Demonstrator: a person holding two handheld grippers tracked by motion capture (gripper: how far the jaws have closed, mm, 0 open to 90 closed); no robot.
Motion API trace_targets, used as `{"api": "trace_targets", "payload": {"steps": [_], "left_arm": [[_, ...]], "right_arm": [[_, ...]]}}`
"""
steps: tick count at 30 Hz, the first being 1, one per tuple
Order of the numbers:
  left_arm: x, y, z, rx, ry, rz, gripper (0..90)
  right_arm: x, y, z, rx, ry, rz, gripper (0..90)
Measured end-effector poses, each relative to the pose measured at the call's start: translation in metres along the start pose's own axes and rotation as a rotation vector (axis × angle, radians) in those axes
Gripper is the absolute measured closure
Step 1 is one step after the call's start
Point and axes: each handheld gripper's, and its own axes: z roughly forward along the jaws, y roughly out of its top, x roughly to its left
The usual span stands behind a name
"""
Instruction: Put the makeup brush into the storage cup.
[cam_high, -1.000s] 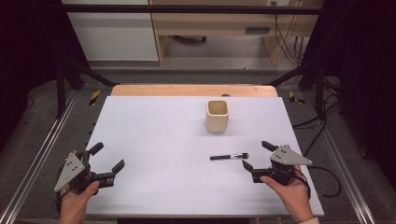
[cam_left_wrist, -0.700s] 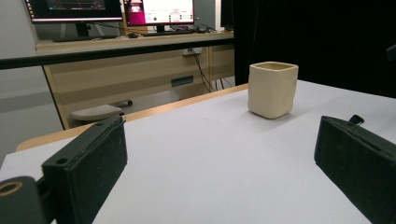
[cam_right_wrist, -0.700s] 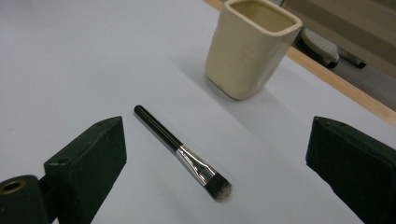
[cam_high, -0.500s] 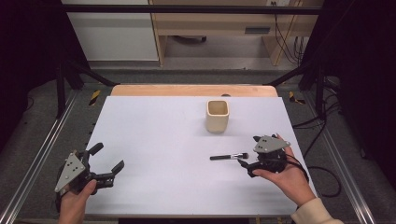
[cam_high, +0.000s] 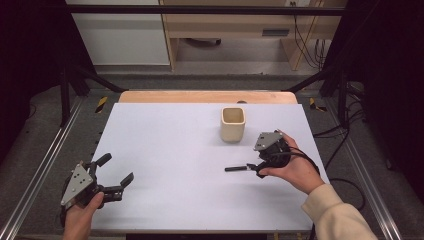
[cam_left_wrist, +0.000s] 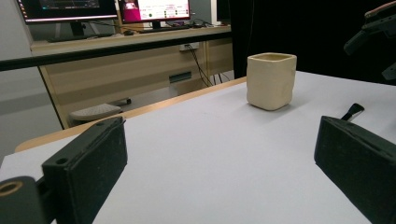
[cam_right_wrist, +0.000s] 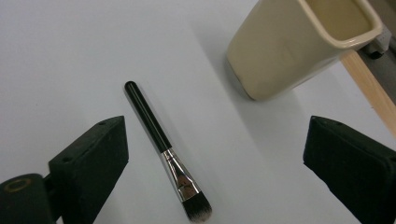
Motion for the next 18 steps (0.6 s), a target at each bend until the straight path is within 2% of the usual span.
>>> {"api": "trace_targets", "payload": {"steps": [4, 6, 12, 18], "left_arm": [[0.000, 0.000, -0.001, -0.006, -0.001, 0.000, 2.1], [0.000, 0.000, -0.001, -0.004, -0.004, 0.001, 2.1], [0.001, 0.000, -0.001, -0.005, -0.008, 0.000, 2.1], [0.001, 0.000, -0.001, -0.008, -0.008, -0.001, 2.1]], "right_arm": [[0.002, -0.002, 0.011, 0.044, 0.022, -0.026, 8.5], [0.003, -0.003, 0.014, 0.046, 0.035, -0.028, 10.9], [0.004, -0.004, 0.022, 0.066, 0.053, -0.046, 10.6], [0.006, -0.003, 0.031, 0.106, 0.077, -0.060, 11.1]]}}
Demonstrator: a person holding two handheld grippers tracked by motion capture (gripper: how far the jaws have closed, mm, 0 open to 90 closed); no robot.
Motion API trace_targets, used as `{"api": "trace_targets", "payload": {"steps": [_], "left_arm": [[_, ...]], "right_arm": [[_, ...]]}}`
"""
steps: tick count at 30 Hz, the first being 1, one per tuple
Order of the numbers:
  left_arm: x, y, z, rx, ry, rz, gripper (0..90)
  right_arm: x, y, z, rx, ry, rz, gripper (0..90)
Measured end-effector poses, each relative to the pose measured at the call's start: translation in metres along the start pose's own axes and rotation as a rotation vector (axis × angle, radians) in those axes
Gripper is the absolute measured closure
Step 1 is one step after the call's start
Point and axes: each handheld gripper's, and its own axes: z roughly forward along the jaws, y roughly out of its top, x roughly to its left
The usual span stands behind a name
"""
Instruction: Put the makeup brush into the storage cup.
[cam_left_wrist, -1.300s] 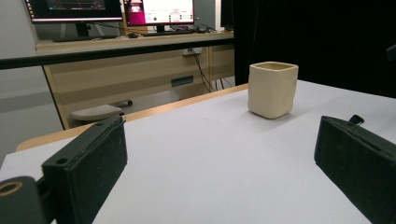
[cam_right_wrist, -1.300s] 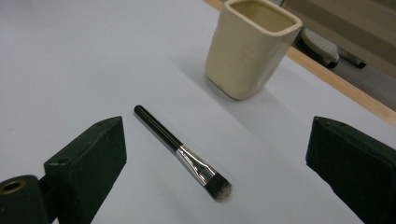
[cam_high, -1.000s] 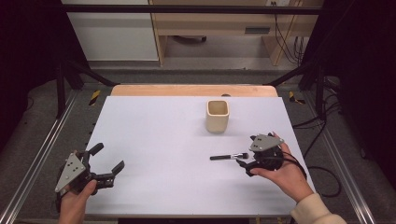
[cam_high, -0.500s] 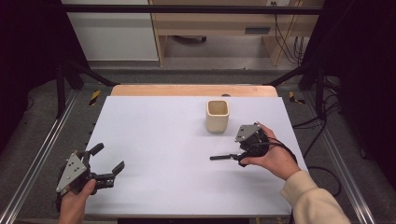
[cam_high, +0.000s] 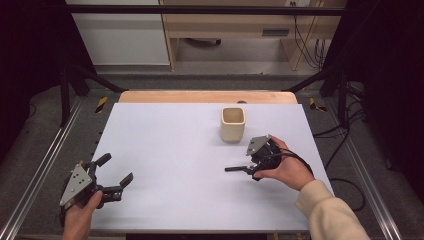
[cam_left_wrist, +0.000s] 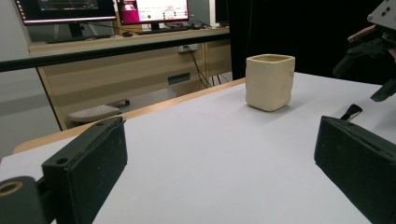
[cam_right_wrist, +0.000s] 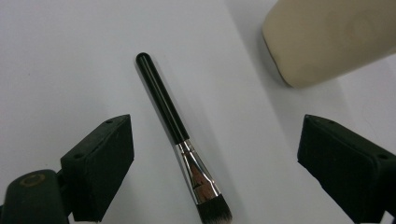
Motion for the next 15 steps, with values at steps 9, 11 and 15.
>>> {"api": "trace_targets", "payload": {"steps": [9, 11, 15], "left_arm": [[0.001, 0.000, -0.001, -0.001, 0.002, 0.003, 2.1], [0.001, 0.000, -0.001, 0.000, 0.003, 0.005, 2.1], [0.001, 0.000, -0.001, -0.002, 0.003, 0.002, 2.1]], "right_arm": [[0.002, 0.001, 0.008, 0.008, 0.007, -0.039, 11.9], [0.003, 0.001, 0.009, 0.009, 0.004, -0.039, 13.5], [0.003, 0.002, 0.012, 0.017, 0.010, -0.046, 19.3]]}}
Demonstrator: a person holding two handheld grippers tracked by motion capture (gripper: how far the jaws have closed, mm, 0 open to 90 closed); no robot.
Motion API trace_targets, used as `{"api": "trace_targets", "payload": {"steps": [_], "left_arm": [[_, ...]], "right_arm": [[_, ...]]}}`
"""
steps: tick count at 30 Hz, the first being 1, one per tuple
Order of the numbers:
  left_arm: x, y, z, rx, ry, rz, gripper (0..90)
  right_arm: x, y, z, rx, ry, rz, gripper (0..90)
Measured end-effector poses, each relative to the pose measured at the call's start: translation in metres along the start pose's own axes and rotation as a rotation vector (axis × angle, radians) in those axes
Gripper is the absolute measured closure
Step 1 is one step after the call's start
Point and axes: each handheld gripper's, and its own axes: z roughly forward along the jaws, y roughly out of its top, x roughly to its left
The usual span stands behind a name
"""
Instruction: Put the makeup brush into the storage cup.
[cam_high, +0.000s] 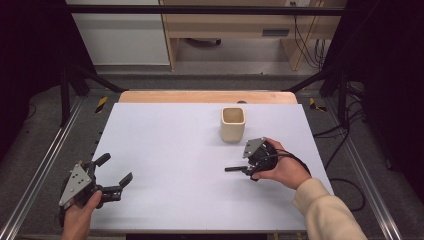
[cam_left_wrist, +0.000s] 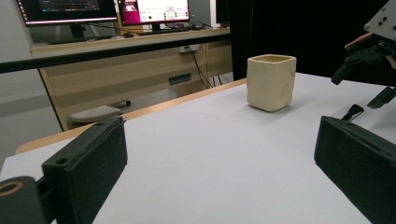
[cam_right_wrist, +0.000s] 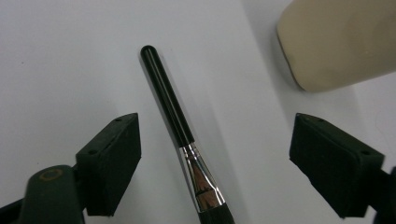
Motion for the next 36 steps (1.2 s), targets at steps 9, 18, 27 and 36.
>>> {"api": "trace_targets", "payload": {"steps": [9, 18, 27, 36], "left_arm": [[0.001, 0.000, -0.001, 0.000, -0.001, -0.004, 2.2], [0.001, -0.001, 0.000, 0.005, -0.005, 0.002, 2.2], [0.001, -0.001, 0.000, 0.008, -0.007, 0.002, 2.3], [0.002, -0.002, 0.000, 0.008, -0.007, -0.002, 2.5]], "right_arm": [[0.004, 0.003, 0.005, 0.030, 0.030, -0.041, 32.3], [0.004, 0.000, 0.011, 0.057, 0.065, -0.066, 41.1], [0.006, -0.001, 0.015, 0.076, 0.102, -0.099, 49.1], [0.004, -0.001, 0.013, 0.075, 0.109, -0.098, 51.8]]}}
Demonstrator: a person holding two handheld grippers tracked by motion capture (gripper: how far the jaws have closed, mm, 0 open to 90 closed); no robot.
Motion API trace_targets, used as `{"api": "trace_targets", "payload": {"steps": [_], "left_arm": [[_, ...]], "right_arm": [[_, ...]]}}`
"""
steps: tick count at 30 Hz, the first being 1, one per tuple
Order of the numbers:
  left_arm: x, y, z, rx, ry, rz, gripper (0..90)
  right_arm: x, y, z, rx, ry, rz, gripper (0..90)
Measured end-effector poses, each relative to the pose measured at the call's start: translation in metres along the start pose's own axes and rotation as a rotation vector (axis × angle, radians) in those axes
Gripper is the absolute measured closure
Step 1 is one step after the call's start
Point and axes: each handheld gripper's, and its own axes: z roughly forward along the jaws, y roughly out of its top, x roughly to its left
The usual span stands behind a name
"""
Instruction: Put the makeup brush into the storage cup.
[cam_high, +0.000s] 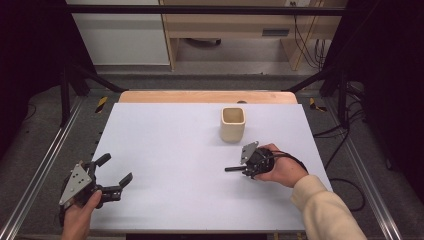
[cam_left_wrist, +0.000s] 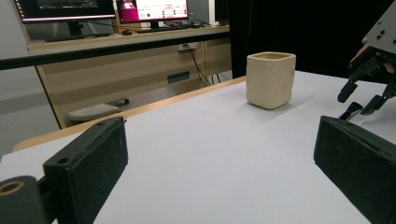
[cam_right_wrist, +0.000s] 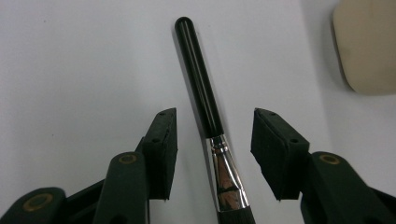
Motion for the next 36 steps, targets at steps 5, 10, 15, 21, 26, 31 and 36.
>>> {"api": "trace_targets", "payload": {"steps": [5, 10, 15, 21, 26, 31, 36], "left_arm": [[-0.001, 0.000, 0.000, -0.002, -0.002, 0.000, 2.6], [0.000, 0.000, -0.001, 0.001, -0.004, 0.004, 2.7], [0.000, 0.000, 0.000, 0.000, -0.006, 0.004, 2.9], [-0.001, 0.000, 0.000, 0.001, -0.011, 0.007, 3.1], [-0.001, 0.000, 0.000, 0.004, -0.012, 0.008, 3.2], [-0.001, -0.001, 0.000, 0.007, -0.011, 0.009, 3.3], [-0.001, 0.000, 0.000, 0.008, -0.015, 0.011, 3.3]], "right_arm": [[-0.001, 0.001, 0.002, 0.005, -0.003, -0.010, 54.9], [-0.003, 0.003, 0.004, 0.021, 0.021, -0.035, 57.9], [-0.002, 0.004, 0.006, 0.027, 0.029, -0.039, 58.7], [-0.003, 0.003, 0.007, 0.028, 0.041, -0.018, 64.2], [-0.005, 0.003, 0.008, 0.022, 0.042, -0.027, 64.3], [-0.005, 0.002, 0.010, 0.036, 0.052, -0.022, 64.4], [-0.004, 0.004, 0.012, 0.037, 0.060, -0.019, 64.7]]}}
